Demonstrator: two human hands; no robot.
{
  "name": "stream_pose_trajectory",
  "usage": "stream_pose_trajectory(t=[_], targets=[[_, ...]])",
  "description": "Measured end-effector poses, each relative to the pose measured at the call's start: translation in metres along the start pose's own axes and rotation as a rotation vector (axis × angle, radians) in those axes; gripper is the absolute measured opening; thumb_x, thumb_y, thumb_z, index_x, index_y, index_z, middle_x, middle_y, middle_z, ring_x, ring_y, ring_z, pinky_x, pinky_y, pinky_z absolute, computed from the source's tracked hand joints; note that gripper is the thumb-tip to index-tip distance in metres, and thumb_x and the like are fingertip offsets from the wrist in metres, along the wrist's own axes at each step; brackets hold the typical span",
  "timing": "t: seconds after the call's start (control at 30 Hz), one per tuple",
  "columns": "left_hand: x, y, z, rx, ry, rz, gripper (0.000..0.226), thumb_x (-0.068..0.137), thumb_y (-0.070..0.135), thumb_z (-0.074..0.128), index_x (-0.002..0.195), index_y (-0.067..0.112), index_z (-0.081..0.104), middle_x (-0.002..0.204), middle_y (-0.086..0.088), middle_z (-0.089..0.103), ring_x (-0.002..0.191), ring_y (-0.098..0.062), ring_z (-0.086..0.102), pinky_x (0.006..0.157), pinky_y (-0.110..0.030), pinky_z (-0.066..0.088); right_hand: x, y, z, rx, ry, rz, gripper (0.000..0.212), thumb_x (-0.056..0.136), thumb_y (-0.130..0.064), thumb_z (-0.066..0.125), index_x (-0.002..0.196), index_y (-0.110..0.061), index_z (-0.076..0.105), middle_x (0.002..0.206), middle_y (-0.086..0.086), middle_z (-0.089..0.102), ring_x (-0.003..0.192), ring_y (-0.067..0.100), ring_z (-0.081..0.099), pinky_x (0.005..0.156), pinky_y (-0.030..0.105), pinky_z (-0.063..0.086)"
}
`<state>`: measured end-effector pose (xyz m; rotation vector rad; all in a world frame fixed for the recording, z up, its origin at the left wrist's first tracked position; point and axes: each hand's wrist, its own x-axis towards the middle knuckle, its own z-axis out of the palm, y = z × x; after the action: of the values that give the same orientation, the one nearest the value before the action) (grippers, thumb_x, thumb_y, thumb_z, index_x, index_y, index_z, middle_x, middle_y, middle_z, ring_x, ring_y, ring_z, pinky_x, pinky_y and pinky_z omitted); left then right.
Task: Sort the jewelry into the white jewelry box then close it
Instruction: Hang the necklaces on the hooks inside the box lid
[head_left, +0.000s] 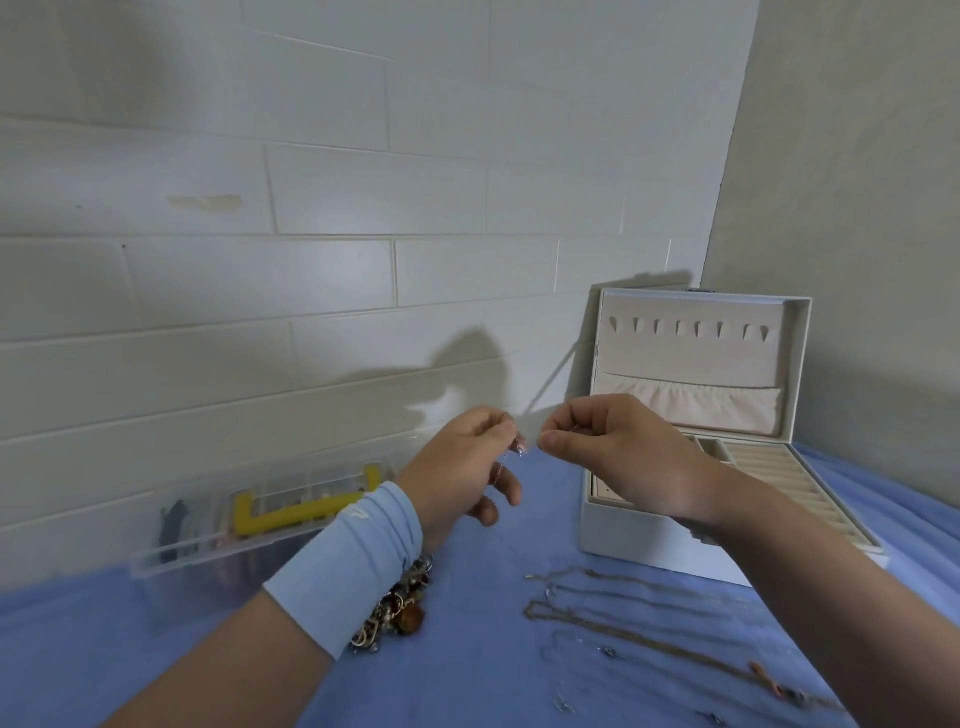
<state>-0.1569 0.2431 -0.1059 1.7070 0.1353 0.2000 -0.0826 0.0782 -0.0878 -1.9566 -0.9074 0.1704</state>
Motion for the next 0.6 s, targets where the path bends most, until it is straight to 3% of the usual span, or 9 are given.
stream_pose_trajectory(t=[0.13,0.27,0.33,0.4,0.47,0.6], targets=[[0.001,-0.003,-0.006,0.052,-0.062,0.009,0.020,0.106,0.018,0.042,0.103,0.003,0.055,0.105,-0.008,0.054,0.068,-0.018,0.059,0.048,-0.033,0.053,0.001,0.003,-0.002,0.030,0.027,0.001,0.017,0.087,-0.023,0.078,0.072,-0.015,0.076,0.054,-0.006,0.048,0.052,0.009,0.034,0.050,0.015,0.031],[0.000,-0.002,0.000,0.036,0.018,0.061,0.017,0.104,0.016,0.043,0.097,0.004,0.053,0.099,-0.010,0.049,0.062,-0.015,0.057,0.053,-0.040,0.059,0.002,0.004,0.002,0.096,0.032,-0.004,0.012,0.088,-0.019,0.078,0.077,-0.012,0.078,0.058,0.001,0.051,0.058,0.013,0.038,0.056,0.020,0.034],[0.000,-0.006,0.004,0.122,0.104,0.154,0.016,0.104,0.015,0.040,0.095,0.006,0.050,0.092,-0.009,0.049,0.056,-0.015,0.056,0.048,-0.036,0.056,0.004,0.005,0.004,0.101,0.035,0.007,0.012,0.087,-0.019,0.078,0.078,-0.012,0.079,0.063,0.005,0.056,0.062,0.013,0.044,0.062,0.023,0.038],[0.001,-0.010,0.005,0.273,0.162,0.272,0.017,0.104,0.013,0.037,0.090,0.011,0.046,0.083,-0.007,0.051,0.048,-0.017,0.053,0.042,-0.029,0.049,0.004,0.005,0.003,0.135,0.060,0.033,0.012,0.088,-0.016,0.076,0.079,-0.009,0.078,0.055,-0.003,0.052,0.052,0.007,0.042,0.055,0.017,0.036],[0.001,-0.012,0.001,0.336,0.102,0.306,0.017,0.105,0.012,0.035,0.091,0.012,0.044,0.080,-0.004,0.056,0.043,-0.019,0.050,0.038,-0.026,0.042,0.005,0.006,0.000,0.163,0.088,0.063,0.013,0.089,-0.014,0.074,0.078,-0.008,0.075,0.048,-0.011,0.045,0.046,0.006,0.036,0.047,0.016,0.032],[0.004,-0.008,-0.010,0.198,-0.052,0.182,0.015,0.106,0.011,0.035,0.094,0.010,0.044,0.068,-0.006,0.055,0.038,-0.015,0.036,0.042,-0.021,0.027,0.006,0.009,-0.001,0.128,0.109,0.047,0.018,0.094,-0.014,0.069,0.076,-0.012,0.068,0.047,-0.017,0.047,0.043,0.000,0.039,0.044,0.009,0.031]])
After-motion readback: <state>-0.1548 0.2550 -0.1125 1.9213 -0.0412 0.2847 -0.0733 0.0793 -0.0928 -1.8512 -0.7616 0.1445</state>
